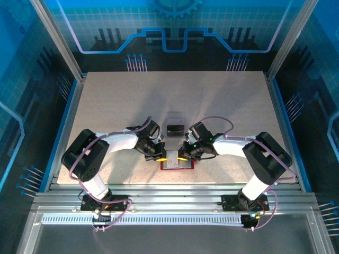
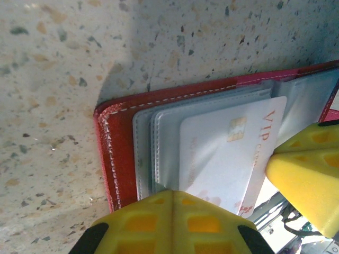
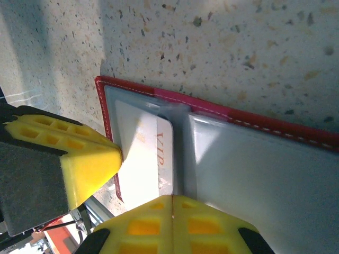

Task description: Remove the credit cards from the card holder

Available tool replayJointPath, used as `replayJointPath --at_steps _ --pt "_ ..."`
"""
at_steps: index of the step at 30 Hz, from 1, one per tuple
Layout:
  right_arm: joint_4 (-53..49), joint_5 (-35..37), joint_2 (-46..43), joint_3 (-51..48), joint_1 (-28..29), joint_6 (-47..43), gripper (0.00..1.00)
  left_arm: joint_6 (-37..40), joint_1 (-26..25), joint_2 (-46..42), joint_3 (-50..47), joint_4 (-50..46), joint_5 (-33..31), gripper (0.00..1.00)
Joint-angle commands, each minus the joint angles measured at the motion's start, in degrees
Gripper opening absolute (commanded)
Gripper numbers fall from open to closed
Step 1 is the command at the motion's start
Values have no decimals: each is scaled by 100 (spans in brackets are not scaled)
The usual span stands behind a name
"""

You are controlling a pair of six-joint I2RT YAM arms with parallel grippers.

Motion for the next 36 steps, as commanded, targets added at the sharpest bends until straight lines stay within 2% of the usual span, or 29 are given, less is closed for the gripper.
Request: replayJointPath --at_steps 1,6,14,21,28,36 --pt "-1 -36 -208 -119 -142 -70 2 102 22 131 -89 -401 -229 0" --pt "33 -81 -324 -233 -217 -98 2 89 26 125 -98 -383 -237 0" --pt "1257 -669 -165 -512 -206 353 14 83 20 133 -77 -388 -225 0" --pt "294 -178 -143 -327 -197 -23 17 35 23 46 -47 -373 -115 0" --pt "111 -67 -178 -301 -197 -97 17 -156 -39 -279 327 -378 206 0" --pt "-82 52 -165 -253 -194 -184 19 -219 -340 16 589 -377 261 0"
